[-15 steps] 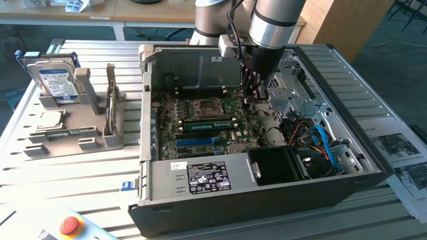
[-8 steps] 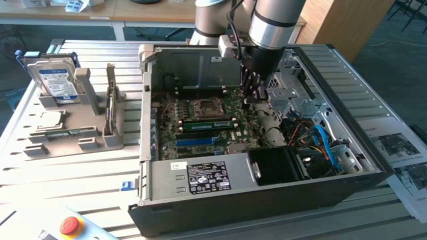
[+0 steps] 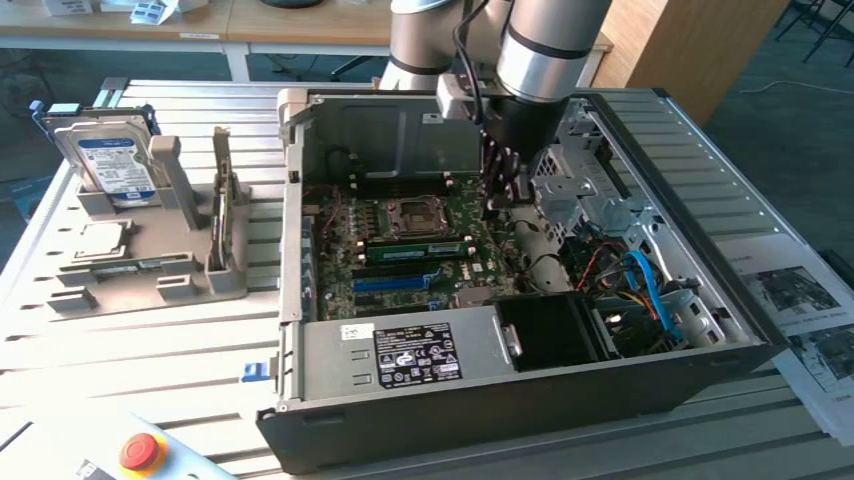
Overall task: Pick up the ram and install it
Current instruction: 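Press down the ram until it locks into place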
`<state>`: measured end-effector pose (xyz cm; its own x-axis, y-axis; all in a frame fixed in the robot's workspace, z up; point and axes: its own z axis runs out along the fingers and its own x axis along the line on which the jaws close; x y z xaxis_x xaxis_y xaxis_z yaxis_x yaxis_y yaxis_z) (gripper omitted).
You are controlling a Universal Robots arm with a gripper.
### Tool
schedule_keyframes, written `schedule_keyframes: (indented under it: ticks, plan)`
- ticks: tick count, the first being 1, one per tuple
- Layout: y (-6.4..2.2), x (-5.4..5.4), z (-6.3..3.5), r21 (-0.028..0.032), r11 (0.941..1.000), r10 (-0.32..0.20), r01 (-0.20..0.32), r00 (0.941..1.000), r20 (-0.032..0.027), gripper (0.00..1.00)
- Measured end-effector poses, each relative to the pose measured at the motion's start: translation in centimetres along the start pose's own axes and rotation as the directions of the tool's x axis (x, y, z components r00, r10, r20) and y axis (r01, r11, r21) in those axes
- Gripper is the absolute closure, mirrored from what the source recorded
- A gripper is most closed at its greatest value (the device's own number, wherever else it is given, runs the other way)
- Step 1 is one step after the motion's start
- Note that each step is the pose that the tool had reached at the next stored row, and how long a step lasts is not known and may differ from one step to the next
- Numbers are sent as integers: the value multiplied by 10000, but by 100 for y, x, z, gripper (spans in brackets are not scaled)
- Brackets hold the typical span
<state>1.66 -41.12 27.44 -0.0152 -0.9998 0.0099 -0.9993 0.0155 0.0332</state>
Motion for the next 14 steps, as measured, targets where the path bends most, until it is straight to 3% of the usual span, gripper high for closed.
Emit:
schedule_keyframes:
  ticks: [14]
  plan:
    - [-5, -1, 164, -1, 10000, 0, 0, 10000, 0, 90]
